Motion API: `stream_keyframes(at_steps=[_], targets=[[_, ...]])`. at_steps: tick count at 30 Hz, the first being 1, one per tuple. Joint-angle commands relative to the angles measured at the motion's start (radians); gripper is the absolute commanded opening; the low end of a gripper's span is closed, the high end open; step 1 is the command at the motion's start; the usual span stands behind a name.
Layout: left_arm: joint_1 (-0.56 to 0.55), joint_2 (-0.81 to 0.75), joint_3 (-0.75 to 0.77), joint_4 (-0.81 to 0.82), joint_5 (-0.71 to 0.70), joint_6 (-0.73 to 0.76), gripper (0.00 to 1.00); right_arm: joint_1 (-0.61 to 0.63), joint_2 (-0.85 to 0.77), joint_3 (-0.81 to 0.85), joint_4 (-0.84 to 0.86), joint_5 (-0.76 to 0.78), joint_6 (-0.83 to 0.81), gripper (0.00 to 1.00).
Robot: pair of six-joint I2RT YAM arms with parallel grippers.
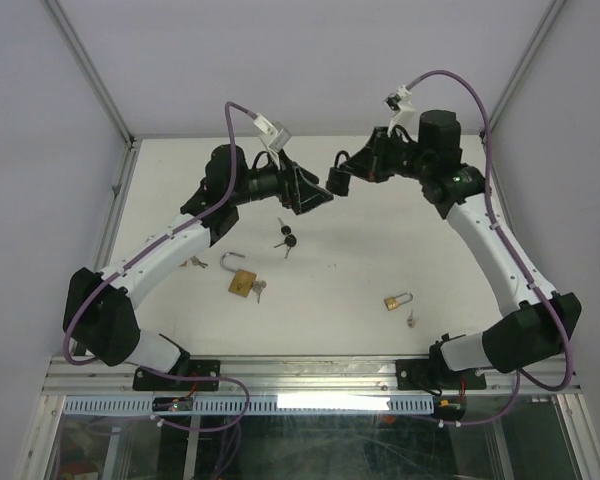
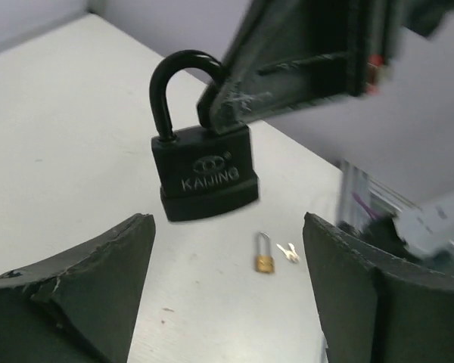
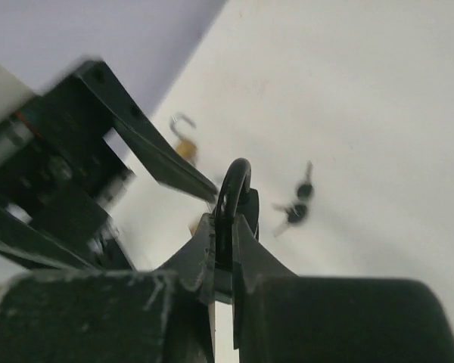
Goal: Unlock with the key
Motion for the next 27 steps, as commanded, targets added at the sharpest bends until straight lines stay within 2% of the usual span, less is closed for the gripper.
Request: stream_keyframes(at_steps=[1,3,5,11,14,16,20,22,24,25,27], targets=[[0.081,-0.071,-0.006,0.090,0.451,0.040,0.82,-0.124,-0.100,0.138,-0.432,-0.440,-0.481,0.00],[0.121,-0.041,0.051,-0.007,0.557,0.107,0.82,-0.125,-0.104,0.212,-0.670,-0.497,-0.702,0.00],[0.113,0.023,0.152,-0.170,0.601,0.243,0.77,-0.123,-0.099,0.265,-0.811,-0.514,-0.817,0.00],[0.012,0.122,0.372,-0.538,0.617,0.585,0.67,-0.055,-0.066,0.360,-0.963,-0.400,-0.902,0.00],[-0.035,0.170,0.493,-0.732,0.637,0.744,0.62,0.007,-0.052,0.399,-0.983,-0.341,-0.899,0.00],[-0.069,0.191,0.549,-0.835,0.650,0.840,0.62,0.028,-0.044,0.420,-0.981,-0.317,-0.893,0.00],[-0.111,0.215,0.613,-0.902,0.643,0.908,0.60,0.065,-0.017,0.457,-0.988,-0.267,-0.897,0.00],[-0.113,0.223,0.628,-0.914,0.637,0.908,0.50,0.086,-0.005,0.475,-0.995,-0.255,-0.900,0.00],[-0.112,0.223,0.632,-0.923,0.634,0.905,0.34,0.096,-0.003,0.478,-0.995,-0.245,-0.901,0.00],[-0.114,0.220,0.630,-0.925,0.636,0.903,0.29,0.099,-0.005,0.477,-0.995,-0.240,-0.904,0.00],[-0.115,0.214,0.626,-0.926,0.639,0.904,0.26,0.103,-0.007,0.469,-0.990,-0.230,-0.909,0.00]])
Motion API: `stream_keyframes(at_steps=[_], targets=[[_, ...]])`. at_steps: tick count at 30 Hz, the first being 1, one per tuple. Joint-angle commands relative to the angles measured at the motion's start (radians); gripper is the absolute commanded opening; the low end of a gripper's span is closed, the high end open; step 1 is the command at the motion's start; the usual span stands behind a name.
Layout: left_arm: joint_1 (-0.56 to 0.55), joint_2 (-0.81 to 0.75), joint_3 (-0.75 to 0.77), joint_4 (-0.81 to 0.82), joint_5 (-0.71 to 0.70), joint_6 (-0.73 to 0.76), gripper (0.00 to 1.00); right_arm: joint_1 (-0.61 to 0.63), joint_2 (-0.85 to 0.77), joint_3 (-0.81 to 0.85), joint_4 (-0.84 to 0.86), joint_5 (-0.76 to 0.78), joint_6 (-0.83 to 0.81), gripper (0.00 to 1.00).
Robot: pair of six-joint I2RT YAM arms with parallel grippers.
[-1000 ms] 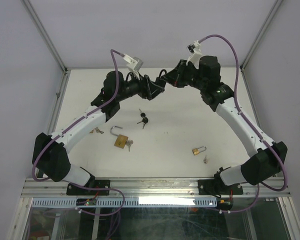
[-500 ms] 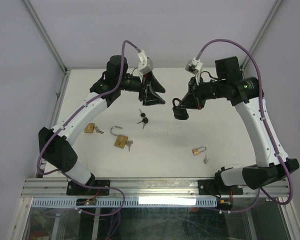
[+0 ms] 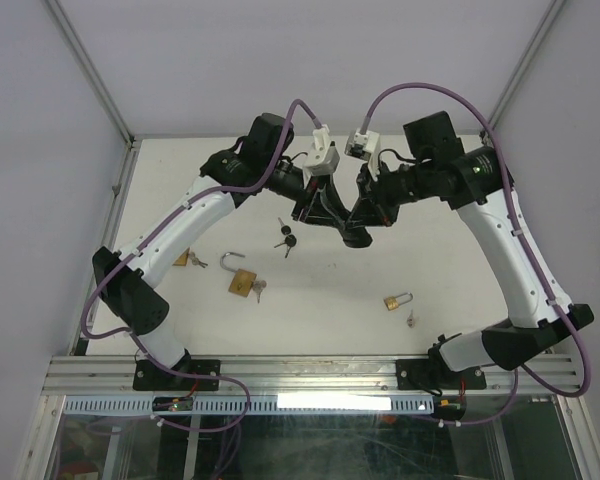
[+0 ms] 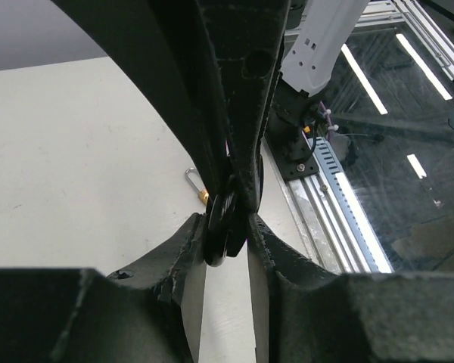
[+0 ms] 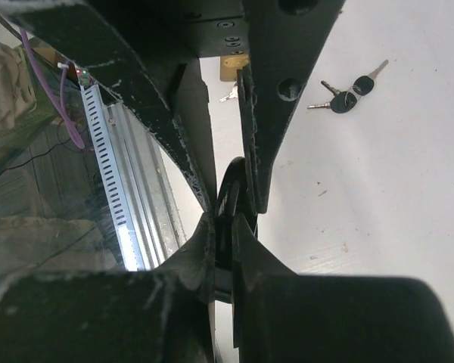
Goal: Unlock with the key
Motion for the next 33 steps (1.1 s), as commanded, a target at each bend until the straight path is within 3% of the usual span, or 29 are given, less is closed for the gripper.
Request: stream_keyframes(at_steps=[1,4,8,10,11,13,14,15,17,19,22,28,33], targets=[[-0.001,-0.014,0.039,-0.028,0.032,0.069,0.25,0.017,-0.020,0.051,0.033,0.002,-0.014,0.00],[-0.007,-0.014,0.037,-0.028,0.035,0.075,0.01,0.021,-0.014,0.050,0.034,-0.001,-0.012,0.00],[-0.010,-0.026,0.025,-0.020,0.034,0.099,0.00,0.022,-0.016,0.060,0.045,0.002,-0.004,0.00],[-0.009,-0.059,-0.023,0.067,-0.002,0.035,0.00,0.020,-0.041,0.053,0.076,0.034,0.002,0.00],[0.001,-0.093,-0.085,0.183,-0.033,-0.076,0.00,0.017,-0.065,0.033,0.099,0.056,-0.002,0.13],[0.042,-0.178,-0.263,0.559,-0.067,-0.382,0.00,-0.010,-0.161,-0.059,0.215,0.075,0.013,0.74],[0.066,-0.216,-0.351,0.776,-0.082,-0.533,0.00,-0.036,-0.216,-0.122,0.287,0.058,0.029,0.96],[0.088,-0.237,-0.408,0.948,-0.096,-0.664,0.00,-0.067,-0.268,-0.186,0.375,0.021,0.051,0.99],[0.117,-0.238,-0.448,1.149,-0.119,-0.861,0.00,-0.141,-0.354,-0.333,0.551,-0.076,0.132,1.00],[0.122,-0.236,-0.456,1.251,-0.148,-0.960,0.00,-0.193,-0.408,-0.457,0.748,-0.184,0.264,1.00],[0.122,-0.239,-0.446,1.329,-0.176,-1.040,0.00,-0.224,-0.438,-0.603,1.011,-0.232,0.442,1.00],[0.122,-0.251,-0.442,1.356,-0.173,-1.071,0.00,-0.256,-0.439,-0.744,1.424,-0.280,0.725,0.99],[0.122,-0.248,-0.424,1.384,-0.157,-1.088,0.00,-0.258,-0.385,-0.723,1.426,-0.296,0.759,0.96]])
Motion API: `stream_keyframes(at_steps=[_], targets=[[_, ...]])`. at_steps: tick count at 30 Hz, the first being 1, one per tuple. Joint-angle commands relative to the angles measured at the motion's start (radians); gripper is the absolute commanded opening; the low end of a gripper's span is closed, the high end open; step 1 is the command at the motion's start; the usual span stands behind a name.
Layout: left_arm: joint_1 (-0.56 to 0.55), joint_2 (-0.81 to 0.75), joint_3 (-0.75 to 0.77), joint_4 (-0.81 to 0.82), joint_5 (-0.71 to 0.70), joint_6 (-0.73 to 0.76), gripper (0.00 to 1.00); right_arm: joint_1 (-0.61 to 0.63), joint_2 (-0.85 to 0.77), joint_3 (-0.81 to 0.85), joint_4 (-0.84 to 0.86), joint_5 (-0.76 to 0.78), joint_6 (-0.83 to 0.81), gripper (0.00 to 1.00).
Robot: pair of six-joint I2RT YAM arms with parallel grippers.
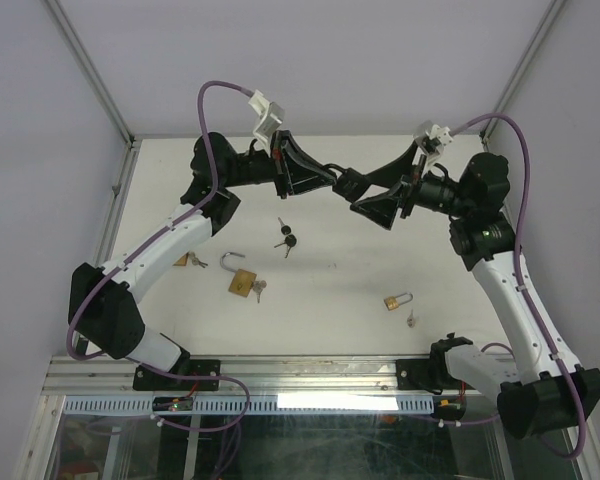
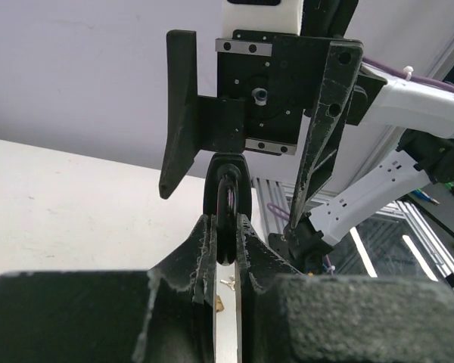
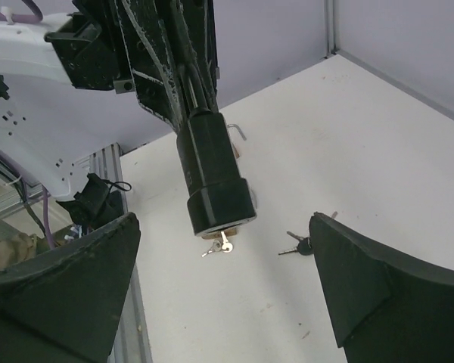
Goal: Unlock with the key
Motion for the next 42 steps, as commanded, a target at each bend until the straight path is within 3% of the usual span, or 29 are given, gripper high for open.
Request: stream_keyframes(at_steps=[1,4,8,15,16,17,19,21,24,28,32,36,42], targets=[[-0.007,-0.050,0.067,0.149,0.020,-0.058,0.00,-0.007,0.010,0.031,0.187,-0.051,0.112,0.96],[-0.006,-0.047,0.068,0.151,0.027,-0.063,0.00,-0.007,0.032,0.040,0.250,-0.100,0.133,0.52],[-0.006,-0.038,0.076,0.157,0.030,-0.064,0.00,-0.008,0.034,0.055,0.260,-0.156,0.144,0.09],[-0.010,-0.031,0.057,0.072,0.015,0.001,0.00,-0.008,0.018,0.117,0.168,-0.156,0.144,0.09],[-0.010,-0.030,0.050,0.041,0.037,0.066,0.14,-0.007,0.021,0.147,0.088,-0.156,0.144,0.09],[-0.008,-0.031,0.046,-0.001,0.071,0.138,0.30,-0.008,0.027,0.185,-0.014,-0.188,-0.011,0.00],[-0.006,-0.035,0.042,-0.059,0.108,0.211,0.57,-0.006,0.049,0.259,-0.231,-0.167,-0.191,0.00],[-0.005,-0.025,0.062,-0.128,0.128,0.233,0.65,-0.006,0.079,0.326,-0.391,-0.142,-0.273,0.00],[-0.011,0.005,0.112,-0.215,0.165,0.270,0.57,-0.006,0.092,0.351,-0.406,-0.132,-0.280,0.00],[-0.021,0.026,0.146,-0.226,0.200,0.263,0.70,-0.005,0.083,0.334,-0.360,-0.091,-0.272,0.00],[-0.031,0.034,0.178,-0.268,0.205,0.309,0.75,0.001,0.101,0.365,-0.400,-0.064,-0.310,0.00],[-0.052,0.053,0.190,-0.255,0.190,0.268,0.67,0.034,0.123,0.395,-0.396,-0.035,-0.314,0.00],[-0.067,0.073,0.195,-0.255,0.179,0.236,0.46,0.065,0.136,0.411,-0.394,-0.005,-0.325,0.00]])
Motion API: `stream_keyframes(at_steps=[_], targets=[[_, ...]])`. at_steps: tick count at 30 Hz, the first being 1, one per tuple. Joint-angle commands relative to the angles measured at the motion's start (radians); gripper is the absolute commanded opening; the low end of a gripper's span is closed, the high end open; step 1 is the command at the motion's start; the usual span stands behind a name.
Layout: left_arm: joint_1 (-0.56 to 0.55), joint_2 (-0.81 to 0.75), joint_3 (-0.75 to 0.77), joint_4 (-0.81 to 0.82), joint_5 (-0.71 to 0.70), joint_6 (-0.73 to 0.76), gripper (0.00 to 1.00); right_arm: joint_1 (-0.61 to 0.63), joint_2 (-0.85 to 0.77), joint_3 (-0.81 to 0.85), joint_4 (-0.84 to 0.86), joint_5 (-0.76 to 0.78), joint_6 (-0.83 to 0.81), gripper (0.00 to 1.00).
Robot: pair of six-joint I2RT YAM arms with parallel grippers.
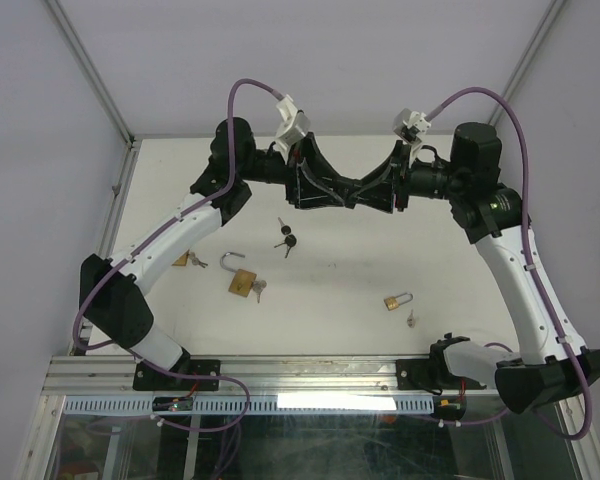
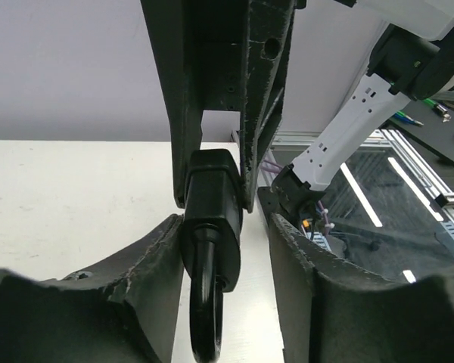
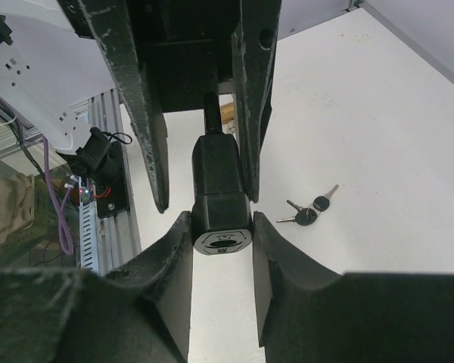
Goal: Unlock with the key
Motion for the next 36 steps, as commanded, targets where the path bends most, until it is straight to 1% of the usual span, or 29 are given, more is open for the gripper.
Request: stream_keyframes(at_steps=[1,3,4,5,6,7,8,14,15,16,17,18,19,20,22,23,24,25,28,30,32,35,36], targets=[[-0.015,0.002,0.043,0.013,0.006,-0.017,0.41,0.015,-0.013,0.082,0.086,0.012,-0.017,0.00],[-0.016,0.002,0.043,0.018,0.005,-0.014,0.28,0.018,-0.014,0.082,0.096,0.006,-0.009,0.00],[-0.016,0.002,0.043,0.017,0.004,-0.015,0.23,0.019,-0.013,0.083,0.098,0.005,-0.007,0.00],[-0.016,0.001,0.042,0.016,0.003,-0.014,0.21,0.020,-0.015,0.083,0.100,0.006,-0.008,0.00],[-0.016,-0.001,0.040,0.015,0.003,-0.014,0.13,0.019,-0.017,0.081,0.102,0.009,-0.009,0.00],[-0.016,-0.004,0.037,0.015,-0.001,-0.012,0.04,0.019,-0.019,0.079,0.103,0.011,-0.010,0.00],[-0.016,-0.007,0.034,0.015,-0.006,-0.007,0.00,0.020,-0.020,0.078,0.105,0.011,-0.009,0.00],[-0.012,-0.039,0.010,0.020,-0.025,0.036,0.00,0.018,-0.022,0.075,0.112,0.016,0.013,0.00],[-0.003,-0.052,-0.004,0.039,-0.023,0.039,0.00,0.015,-0.026,0.069,0.118,0.025,0.021,0.11],[0.017,-0.067,-0.028,0.102,-0.017,0.015,0.00,0.010,-0.035,0.060,0.129,0.028,0.033,0.30],[0.042,-0.083,-0.062,0.208,-0.010,-0.046,0.00,0.000,-0.043,0.048,0.148,0.027,0.051,0.51],[0.075,-0.093,-0.090,0.293,0.003,-0.132,0.00,-0.010,-0.052,0.034,0.174,0.027,0.077,0.64],[0.110,-0.094,-0.087,0.318,0.036,-0.174,0.00,-0.022,-0.063,0.017,0.200,0.026,0.114,0.73],[0.127,-0.097,-0.079,0.348,0.073,-0.190,0.00,-0.033,-0.072,0.000,0.229,0.023,0.139,0.79],[0.142,-0.114,-0.064,0.398,0.141,-0.153,0.00,-0.056,-0.090,-0.041,0.292,0.010,0.191,0.88],[0.145,-0.123,-0.050,0.428,0.176,-0.135,0.00,-0.067,-0.099,-0.062,0.325,0.005,0.218,0.90],[0.148,-0.124,-0.023,0.466,0.207,-0.136,0.00,-0.074,-0.102,-0.082,0.354,0.003,0.245,0.94],[0.152,-0.118,0.029,0.508,0.230,-0.169,0.00,-0.081,-0.103,-0.099,0.381,0.003,0.267,0.96],[0.149,-0.068,0.242,0.571,0.286,-0.306,0.00,-0.088,-0.097,-0.122,0.418,0.018,0.297,0.99],[0.117,-0.031,0.400,0.537,0.348,-0.342,0.00,-0.089,-0.092,-0.129,0.424,0.042,0.290,0.99],[0.107,0.008,0.542,0.479,0.368,-0.369,0.00,-0.088,-0.089,-0.148,0.434,0.066,0.281,0.99],[0.093,0.103,0.792,0.423,0.422,-0.439,0.00,-0.087,-0.081,-0.183,0.510,0.061,0.283,0.99],[0.081,0.146,0.896,0.398,0.456,-0.469,0.00,-0.087,-0.072,-0.188,0.533,0.053,0.297,0.99]])
